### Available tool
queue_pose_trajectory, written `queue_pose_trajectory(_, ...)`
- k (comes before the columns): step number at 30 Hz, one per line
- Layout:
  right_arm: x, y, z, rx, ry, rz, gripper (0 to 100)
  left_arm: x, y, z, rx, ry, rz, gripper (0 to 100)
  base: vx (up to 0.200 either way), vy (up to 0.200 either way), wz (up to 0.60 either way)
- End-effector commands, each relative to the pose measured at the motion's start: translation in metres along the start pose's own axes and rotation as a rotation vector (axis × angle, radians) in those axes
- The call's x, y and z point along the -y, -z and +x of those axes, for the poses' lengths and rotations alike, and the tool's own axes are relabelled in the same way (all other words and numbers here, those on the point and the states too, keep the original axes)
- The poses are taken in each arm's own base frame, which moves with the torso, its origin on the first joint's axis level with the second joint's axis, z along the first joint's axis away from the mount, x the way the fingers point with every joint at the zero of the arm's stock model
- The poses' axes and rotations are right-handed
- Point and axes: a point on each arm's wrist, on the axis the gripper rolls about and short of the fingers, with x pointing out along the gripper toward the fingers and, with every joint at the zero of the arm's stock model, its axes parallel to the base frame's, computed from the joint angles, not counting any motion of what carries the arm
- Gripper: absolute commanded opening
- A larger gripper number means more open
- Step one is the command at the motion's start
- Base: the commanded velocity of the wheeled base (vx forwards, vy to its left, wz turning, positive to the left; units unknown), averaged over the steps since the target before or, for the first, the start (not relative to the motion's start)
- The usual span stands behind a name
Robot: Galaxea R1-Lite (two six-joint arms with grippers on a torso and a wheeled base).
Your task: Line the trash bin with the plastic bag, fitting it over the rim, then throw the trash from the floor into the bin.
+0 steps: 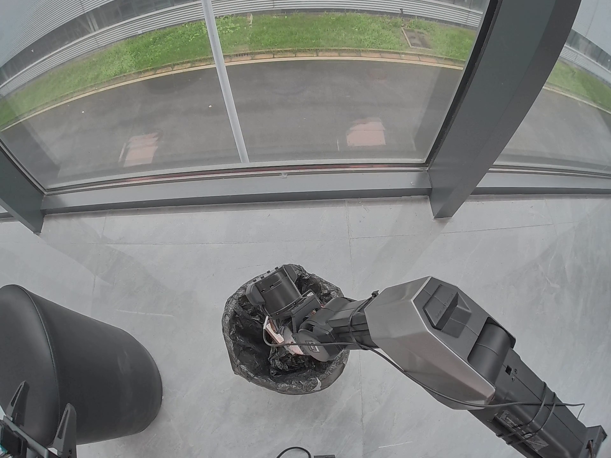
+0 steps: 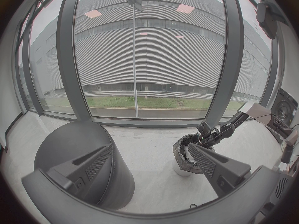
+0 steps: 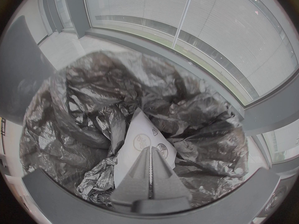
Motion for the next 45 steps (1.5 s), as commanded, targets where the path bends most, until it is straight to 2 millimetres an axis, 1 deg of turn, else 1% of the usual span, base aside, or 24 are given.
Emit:
queue_pose_trajectory(1,-0.001,0.010,0.010,-0.024,0.004,-0.007,0,0.000,0.005,0.000,-0.003,0.001,0.000,100,0.000,0.000,0.00)
queue_pose_trajectory(8,-0.007,0.021,0.018,-0.045,0.000,-0.019,0,0.000,0.005,0.000,-0.004,0.000,0.001,100,0.000,0.000,0.00)
queue_pose_trajectory(10,-0.007,0.021,0.018,-0.045,0.000,-0.019,0,0.000,0.005,0.000,-0.004,0.000,0.001,100,0.000,0.000,0.00)
queue_pose_trajectory(14,-0.008,0.028,0.024,-0.059,0.002,-0.023,0,0.000,0.006,0.000,-0.015,0.003,0.018,100,0.000,0.000,0.00)
queue_pose_trajectory(16,-0.005,0.029,0.027,-0.064,0.007,-0.019,0,0.000,0.006,0.000,-0.015,0.004,0.029,100,0.000,0.000,0.00)
queue_pose_trajectory(21,-0.006,0.033,0.030,-0.071,0.007,-0.022,0,0.000,0.006,0.000,-0.016,0.024,0.026,100,0.000,0.000,0.00)
queue_pose_trajectory(26,-0.007,0.032,0.031,-0.054,0.009,-0.014,0,-0.001,0.006,0.000,-0.009,-0.027,-0.006,100,0.000,0.000,0.00)
queue_pose_trajectory(30,-0.007,0.033,0.031,-0.055,0.009,-0.013,0,-0.001,0.005,0.000,-0.004,-0.029,-0.008,100,0.000,0.000,0.00)
queue_pose_trajectory(33,-0.011,0.039,0.035,-0.068,0.006,-0.023,0,-0.001,0.006,0.000,-0.012,-0.027,0.003,100,0.000,0.000,0.00)
queue_pose_trajectory(39,-0.010,0.039,0.035,-0.067,0.003,-0.023,0,0.000,0.006,0.000,-0.016,-0.005,0.029,100,0.000,0.000,0.00)
queue_pose_trajectory(42,-0.007,0.033,0.031,-0.056,0.004,-0.017,0,0.000,0.006,0.000,-0.016,0.000,0.027,100,0.000,0.000,0.00)
queue_pose_trajectory(45,-0.003,0.019,0.020,-0.031,0.002,-0.014,0,0.000,0.006,0.001,-0.026,0.005,0.023,100,0.000,0.000,0.00)
